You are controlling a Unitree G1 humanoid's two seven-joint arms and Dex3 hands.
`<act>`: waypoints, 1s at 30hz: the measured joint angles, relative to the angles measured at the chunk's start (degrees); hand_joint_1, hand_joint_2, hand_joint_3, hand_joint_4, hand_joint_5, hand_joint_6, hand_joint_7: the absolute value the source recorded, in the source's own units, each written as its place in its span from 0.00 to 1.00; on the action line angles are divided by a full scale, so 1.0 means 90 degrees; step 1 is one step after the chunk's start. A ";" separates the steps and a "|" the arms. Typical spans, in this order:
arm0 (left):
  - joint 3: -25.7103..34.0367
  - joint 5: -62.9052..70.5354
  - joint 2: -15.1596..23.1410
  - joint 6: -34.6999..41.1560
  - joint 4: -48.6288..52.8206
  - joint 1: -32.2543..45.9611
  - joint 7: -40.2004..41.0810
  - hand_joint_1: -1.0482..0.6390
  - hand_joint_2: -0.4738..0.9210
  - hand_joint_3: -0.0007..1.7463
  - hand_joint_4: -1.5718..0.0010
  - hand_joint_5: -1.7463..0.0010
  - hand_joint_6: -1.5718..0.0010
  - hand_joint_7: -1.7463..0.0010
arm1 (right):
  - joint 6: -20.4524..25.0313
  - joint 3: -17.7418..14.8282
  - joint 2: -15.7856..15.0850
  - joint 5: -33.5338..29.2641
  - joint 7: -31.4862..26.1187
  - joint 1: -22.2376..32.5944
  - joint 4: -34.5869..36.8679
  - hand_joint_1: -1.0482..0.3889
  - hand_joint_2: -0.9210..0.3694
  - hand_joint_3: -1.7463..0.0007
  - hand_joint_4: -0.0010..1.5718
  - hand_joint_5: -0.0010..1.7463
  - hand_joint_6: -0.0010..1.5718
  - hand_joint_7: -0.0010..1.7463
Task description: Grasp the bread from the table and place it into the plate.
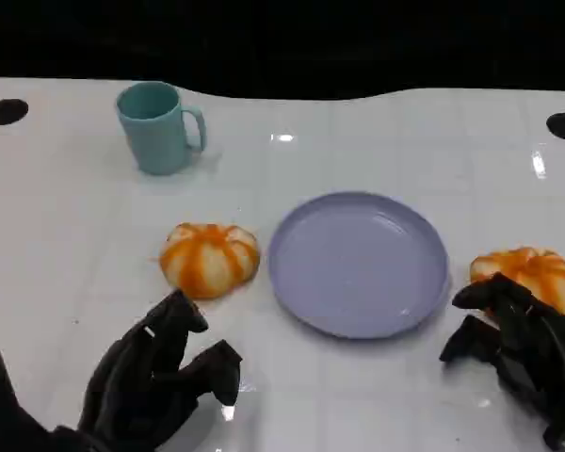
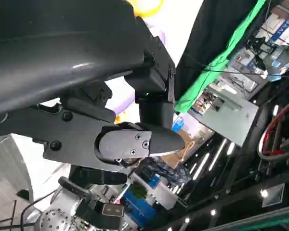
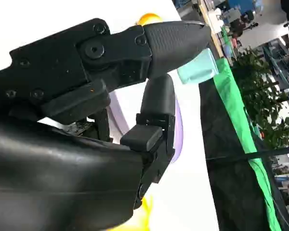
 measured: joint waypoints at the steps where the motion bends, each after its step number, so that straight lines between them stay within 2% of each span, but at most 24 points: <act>1: 0.0000 0.0003 -0.0001 0.0000 0.0000 0.0000 0.0000 0.30 1.00 0.12 0.42 0.00 0.57 0.00 | 0.0000 0.0000 0.0000 0.0001 0.0000 0.0000 0.0000 0.36 0.00 0.86 0.43 0.90 0.39 0.72; 29: 0.0005 0.0016 -0.0022 -0.0013 0.0001 0.0000 0.0000 0.30 1.00 0.12 0.42 0.00 0.57 0.00 | -0.0023 0.0023 -0.0016 -0.0006 0.0010 -0.0006 0.0024 0.35 0.00 0.85 0.43 0.90 0.39 0.73; 30: 0.0005 0.0016 -0.0022 -0.0013 0.0001 0.0000 0.0000 0.29 1.00 0.13 0.48 0.16 0.56 0.31 | -0.0023 0.0023 -0.0016 -0.0006 0.0010 -0.0006 0.0024 0.35 0.00 0.86 0.42 0.90 0.39 0.72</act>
